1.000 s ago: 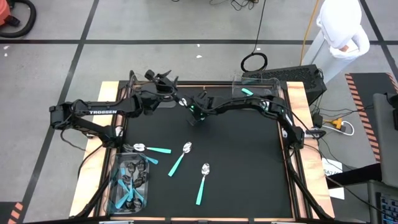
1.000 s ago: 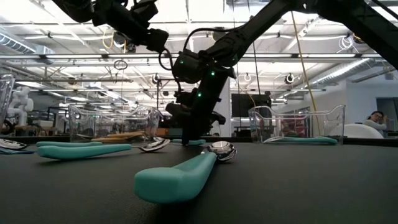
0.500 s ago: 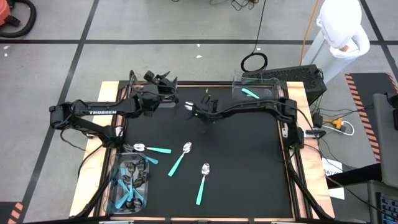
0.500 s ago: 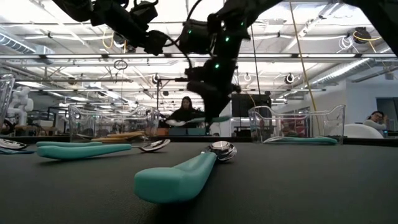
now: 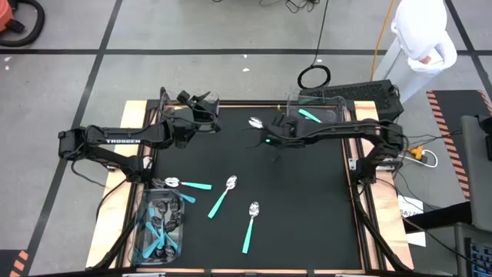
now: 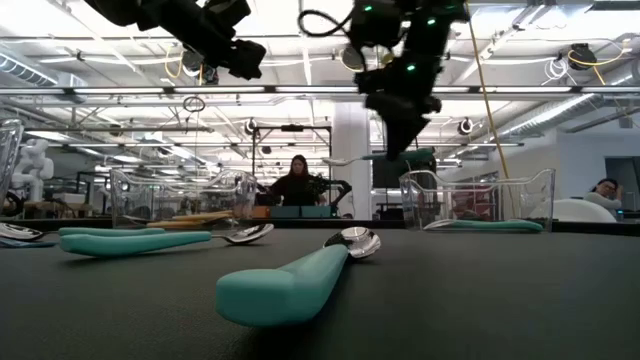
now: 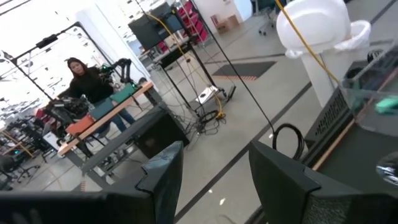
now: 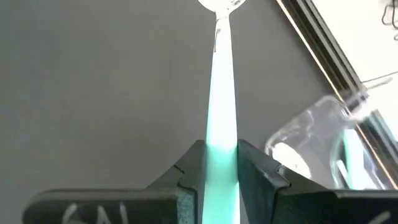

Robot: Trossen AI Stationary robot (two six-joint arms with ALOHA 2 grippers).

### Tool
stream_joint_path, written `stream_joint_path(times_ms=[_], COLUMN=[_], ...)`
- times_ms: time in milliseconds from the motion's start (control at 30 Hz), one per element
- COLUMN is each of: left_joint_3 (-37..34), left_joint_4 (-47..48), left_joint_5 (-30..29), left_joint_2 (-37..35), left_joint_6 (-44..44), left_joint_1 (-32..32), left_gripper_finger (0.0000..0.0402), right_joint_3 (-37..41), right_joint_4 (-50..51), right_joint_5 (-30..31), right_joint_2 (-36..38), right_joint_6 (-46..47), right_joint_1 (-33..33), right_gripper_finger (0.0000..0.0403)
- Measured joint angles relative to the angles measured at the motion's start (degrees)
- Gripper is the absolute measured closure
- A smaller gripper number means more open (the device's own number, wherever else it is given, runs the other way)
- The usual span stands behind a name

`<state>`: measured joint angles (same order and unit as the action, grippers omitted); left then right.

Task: Sort silverware by color (type)
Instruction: Put the green spoon into the top right bin

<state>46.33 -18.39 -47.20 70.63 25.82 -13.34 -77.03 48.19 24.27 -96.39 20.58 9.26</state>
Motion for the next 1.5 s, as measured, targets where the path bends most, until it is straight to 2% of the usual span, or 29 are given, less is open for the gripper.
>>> stream_joint_path(times_ms=[133,400,500,633,800,933,1133,1333,1500], left_joint_3=[0.02,0.02,0.02,0.02,0.02,0.02,0.02,0.02,0.02], left_joint_4=[-0.48,-0.55,-0.60,-0.90,-0.82,-0.57,-0.61,-0.67,-0.82], left_joint_5=[0.69,1.06,1.12,1.13,1.14,1.14,1.66,2.65,2.65], left_joint_2=[-0.20,-0.18,-0.18,-0.18,-0.18,-0.18,-0.18,-0.16,-0.16], left_joint_6=[-0.07,-1.40,-1.47,-1.49,-1.48,-1.48,-1.49,-1.53,-1.54], left_joint_1=[-0.02,0.00,0.00,0.00,0.00,0.00,0.00,-0.01,0.00], left_gripper_finger=[0.0215,0.0215,0.0215,0.0215,0.0215,0.0215,0.0215,0.0215,0.0215], right_joint_3=[3.65,4.76,4.76,4.84,10.16,16.65,24.71,25.98,25.98], right_joint_4=[1.86,14.59,20.39,26.41,27.00,24.08,10.03,-0.28,-3.76], right_joint_5=[0.83,15.31,19.32,21.57,25.14,25.24,25.22,25.22,25.22], right_joint_2=[6.13,14.64,16.00,16.27,16.25,16.27,16.24,16.27,16.88], right_joint_6=[-2.87,-6.76,-6.38,-4.97,-8.87,-13.09,-23.15,-27.78,-28.70], right_joint_1=[-0.07,0.04,0.56,2.22,5.59,9.32,14.66,17.78,18.74], right_gripper_finger=[0.0339,0.0339,0.0339,0.0339,0.0339,0.0339,0.0335,0.0328,0.0280])
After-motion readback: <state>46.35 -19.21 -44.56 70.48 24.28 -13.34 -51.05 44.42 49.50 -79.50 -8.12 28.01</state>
